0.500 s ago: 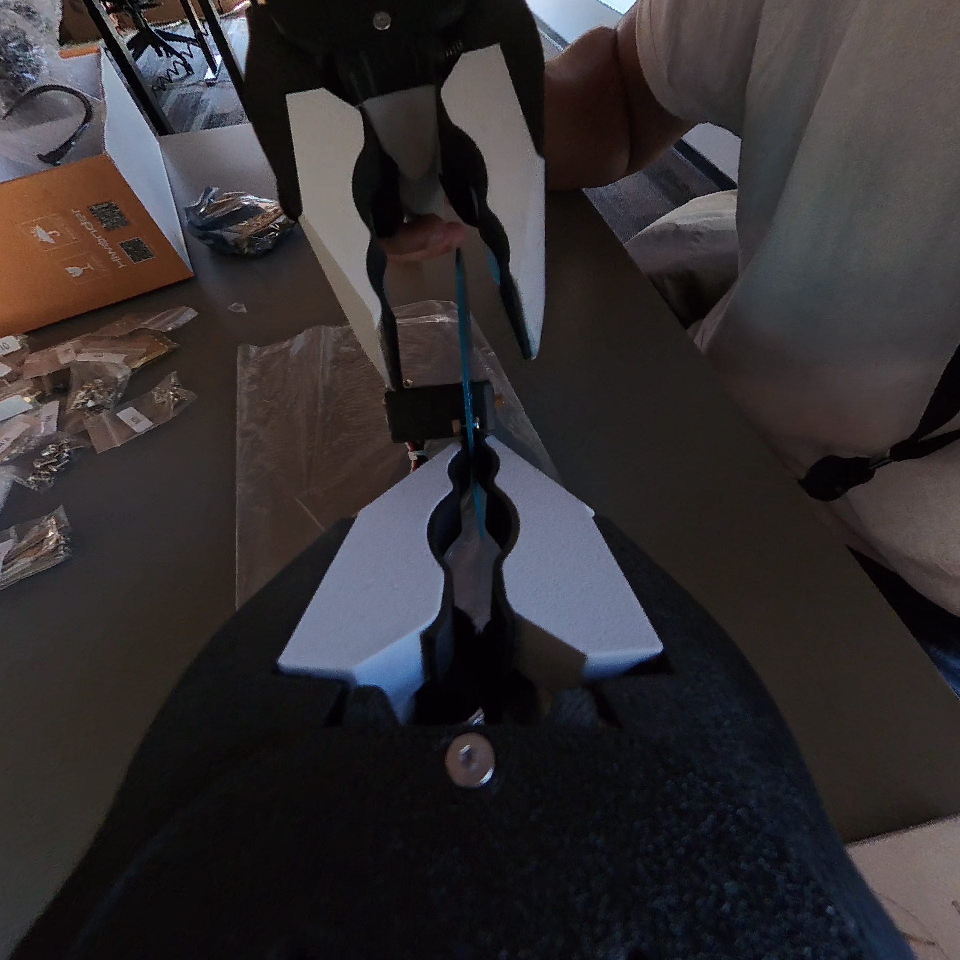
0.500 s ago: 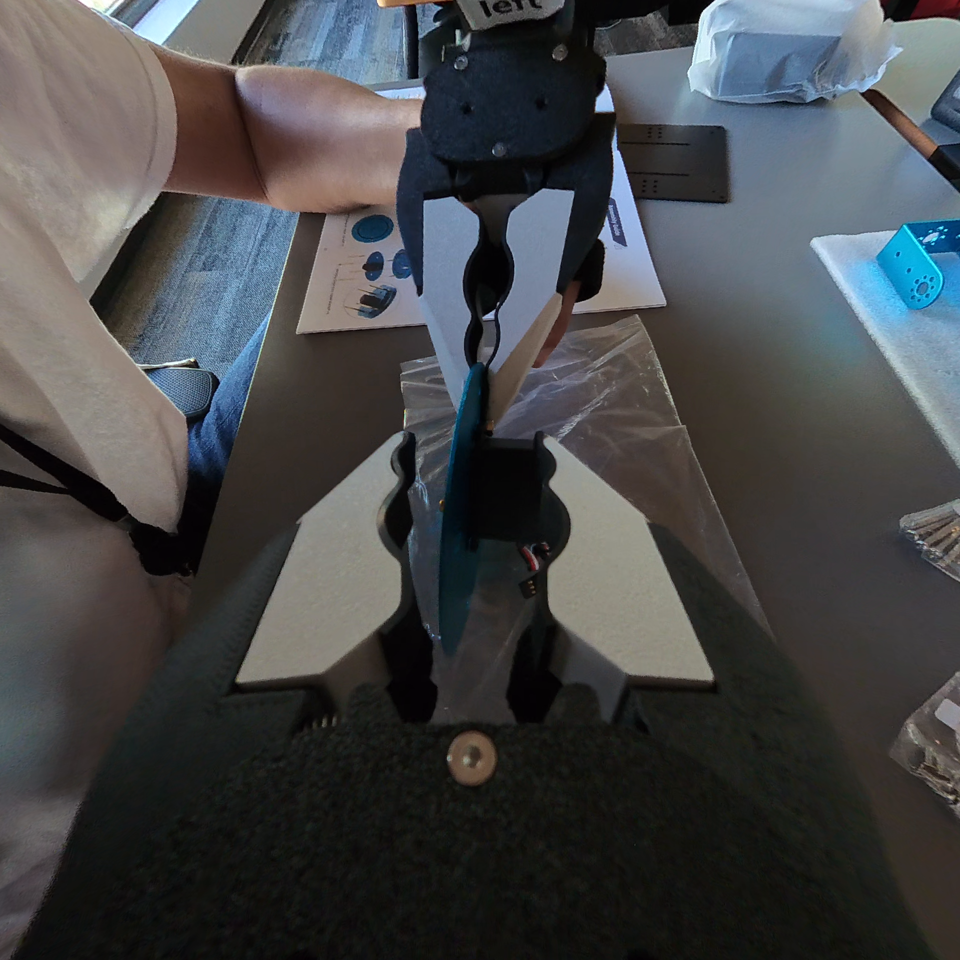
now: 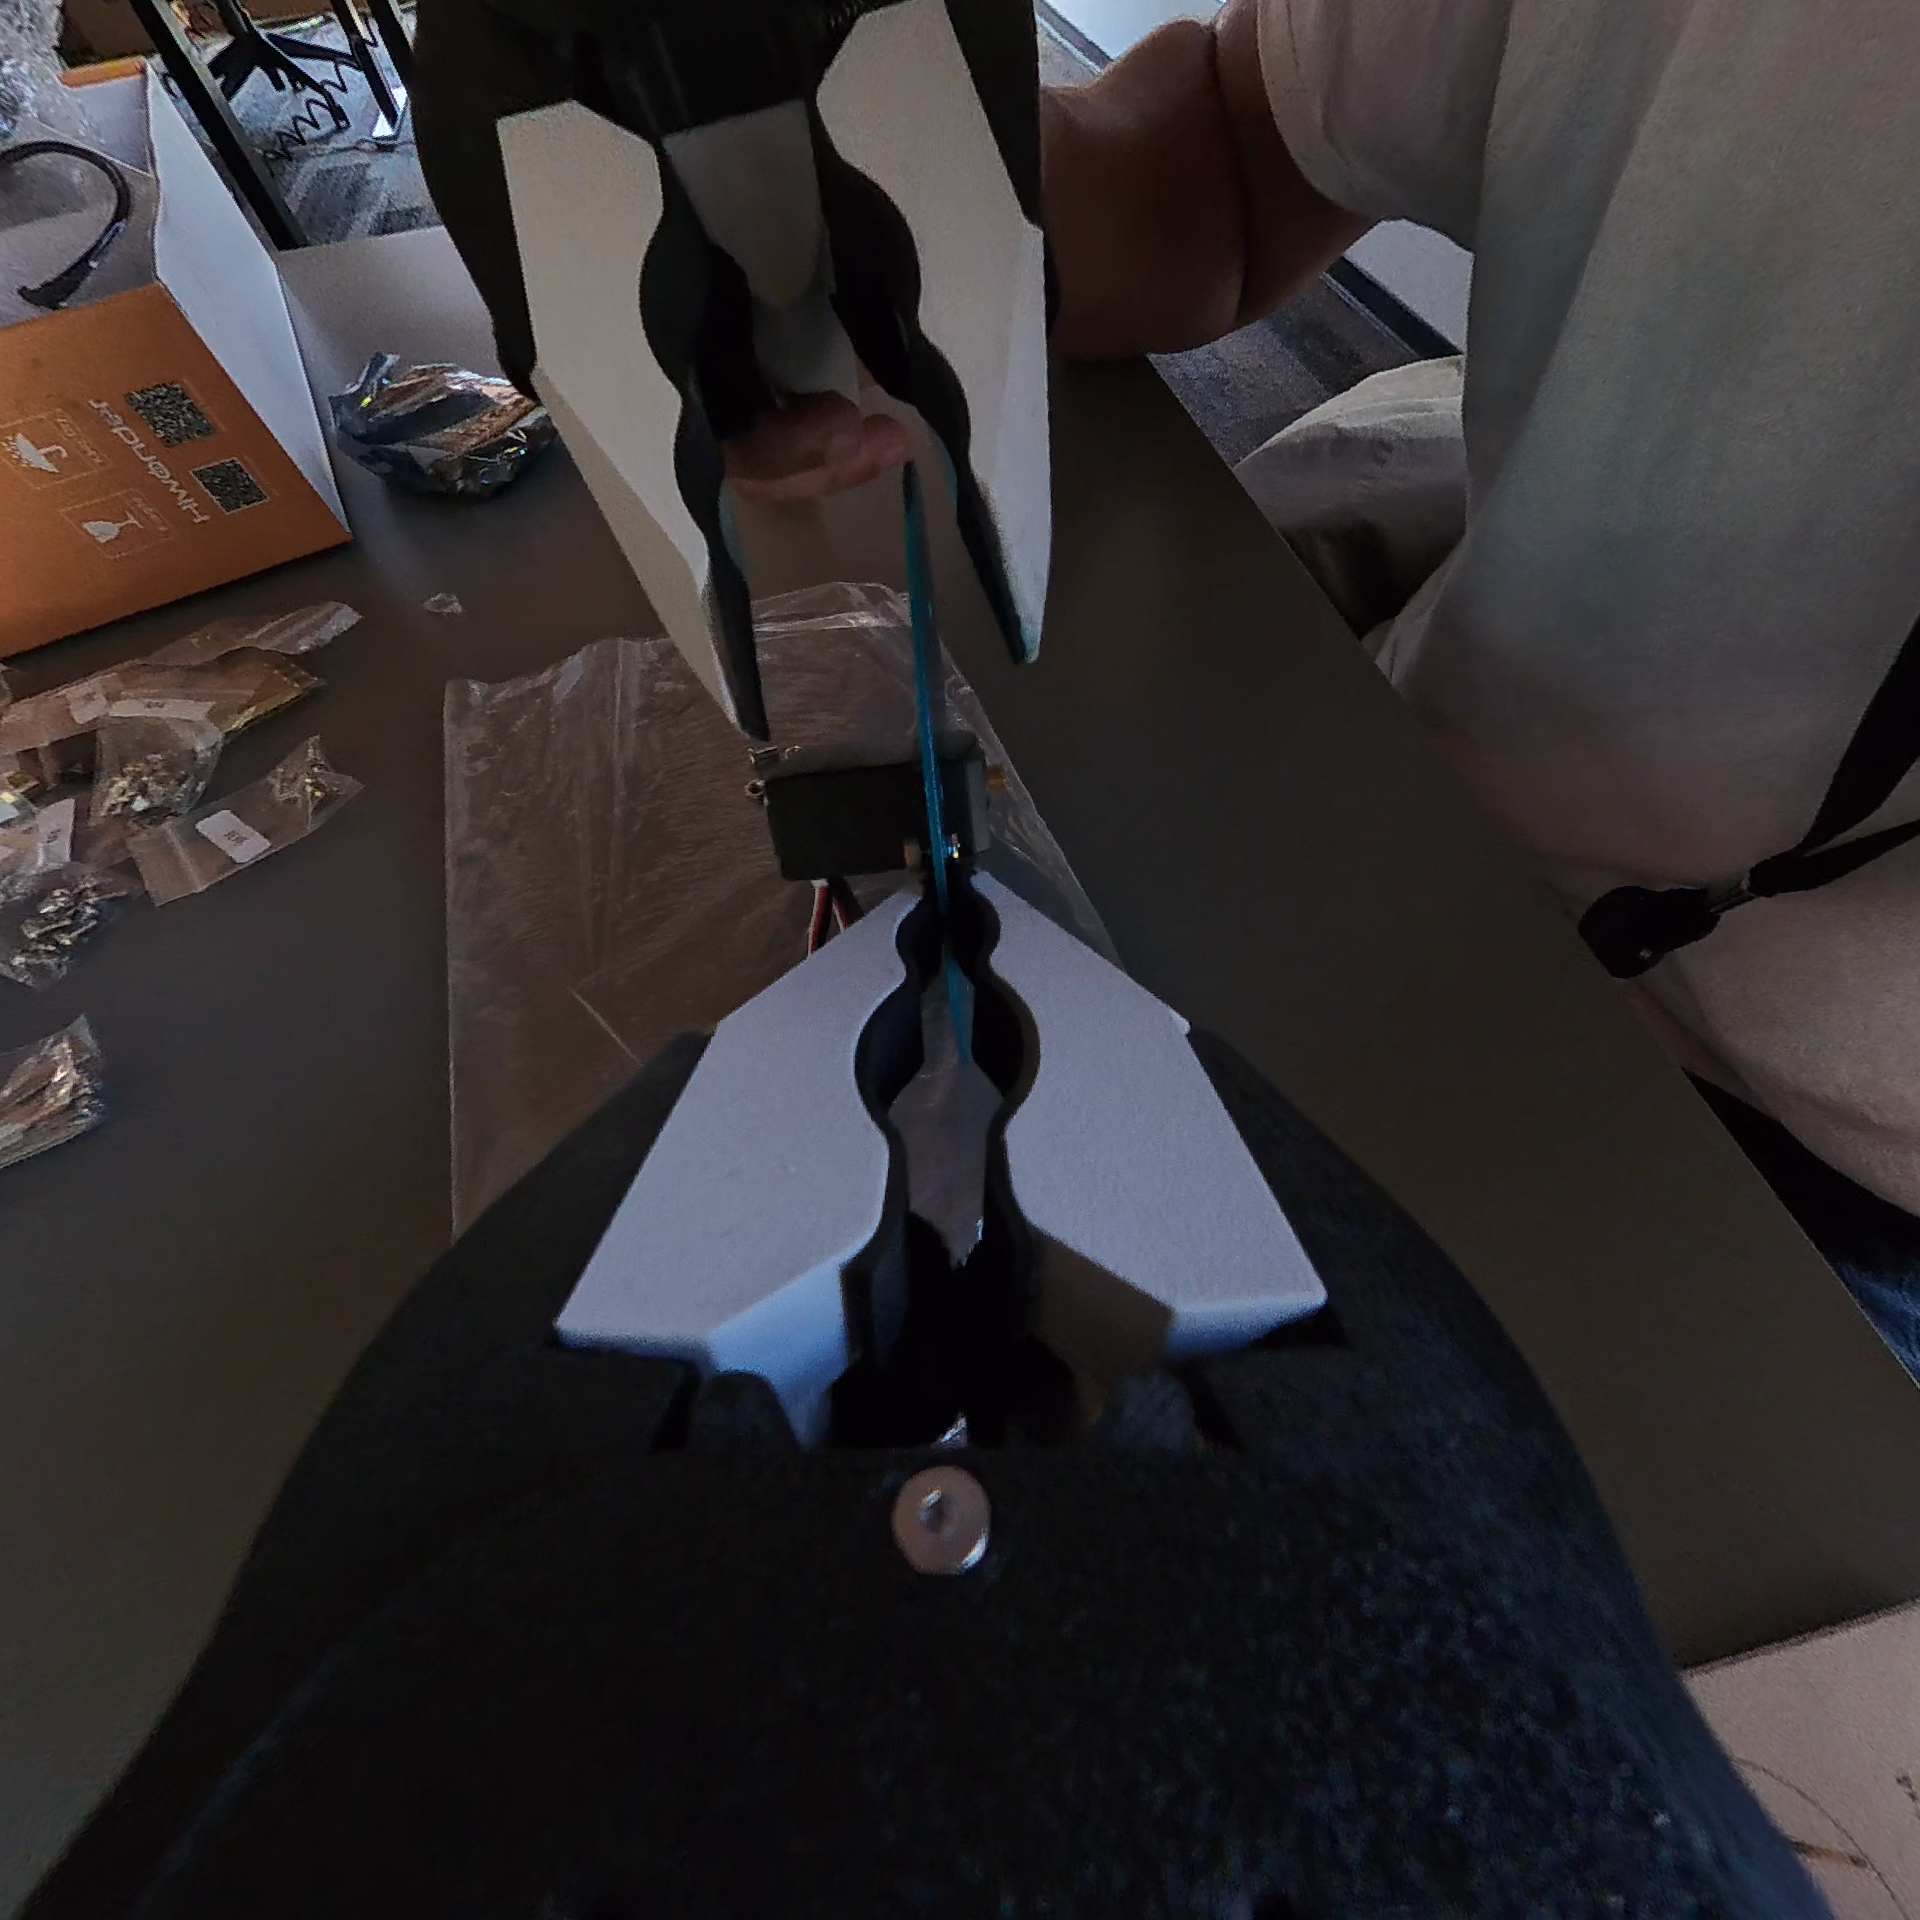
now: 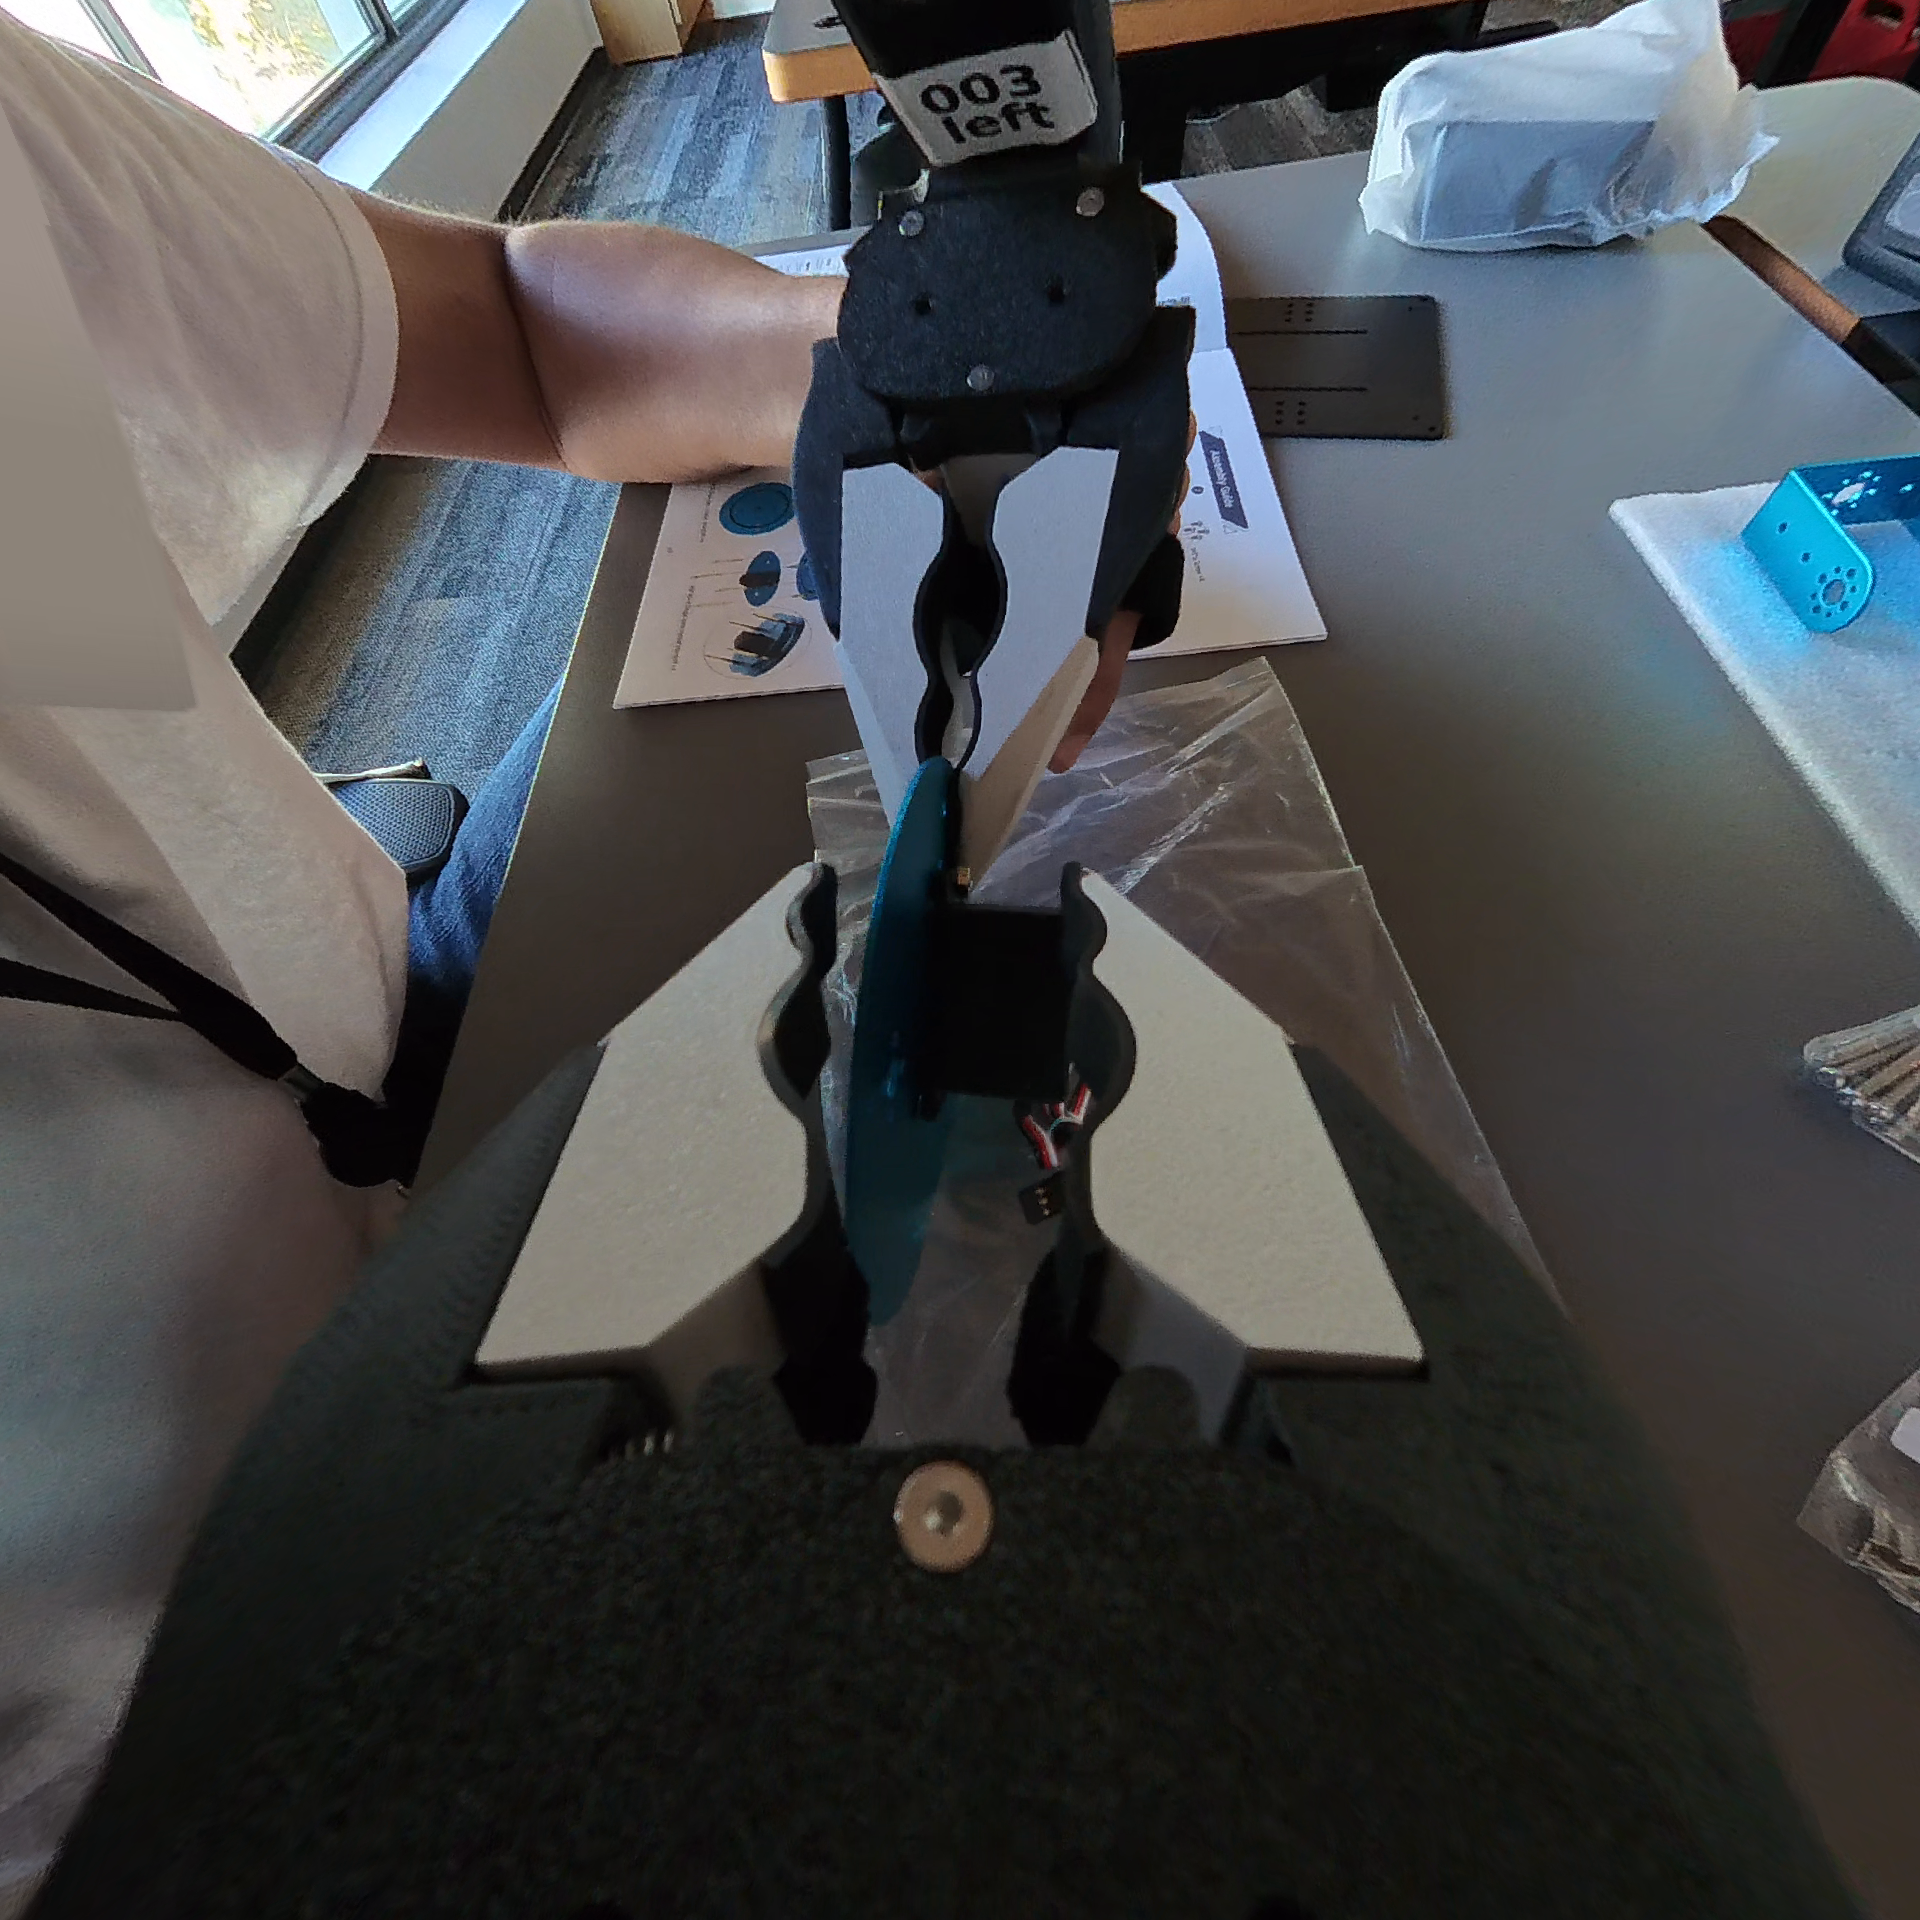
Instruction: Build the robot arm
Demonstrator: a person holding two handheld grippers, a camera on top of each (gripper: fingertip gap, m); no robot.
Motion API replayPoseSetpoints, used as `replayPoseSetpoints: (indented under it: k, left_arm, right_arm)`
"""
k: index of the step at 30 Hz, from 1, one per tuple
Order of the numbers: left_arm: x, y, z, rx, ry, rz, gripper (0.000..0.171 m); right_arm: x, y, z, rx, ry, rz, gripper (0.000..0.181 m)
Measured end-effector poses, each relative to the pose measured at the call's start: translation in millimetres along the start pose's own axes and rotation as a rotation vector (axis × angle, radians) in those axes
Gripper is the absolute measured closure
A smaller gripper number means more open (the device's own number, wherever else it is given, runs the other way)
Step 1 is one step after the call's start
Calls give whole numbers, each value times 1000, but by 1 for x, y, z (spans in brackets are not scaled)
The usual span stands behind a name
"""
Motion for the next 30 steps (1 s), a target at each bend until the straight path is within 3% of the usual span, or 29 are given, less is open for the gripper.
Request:
replayPoseSetpoints:
  k: [9,13,18,26,30]
  left_arm:
    - [-1,0,-2,8,-2,-12,171]
    - [-4,-3,-2,26,-3,-46,171]
    - [-12,-10,-5,63,-10,-142,170]
    - [-18,-15,-8,91,-25,-212,170]
    - [-21,-18,-10,114,-31,-243,171]
  right_arm:
    - [-3,1,0,4,13,-1,138]
    - [0,-1,0,19,-49,-52,128]
    - [10,3,-4,105,-58,4,129]
    - [24,5,-11,117,-178,-11,130]
    - [27,8,-16,161,-128,42,130]
Point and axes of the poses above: each gripper's, where its closed fingertips meet, z back along the fingers, y out of its underside, x = y × z across the jaws, the point moved 9 cm from there along z, back along the fingers, and after that the axes turned 11 degrees about -z, right-handed, at the moved point
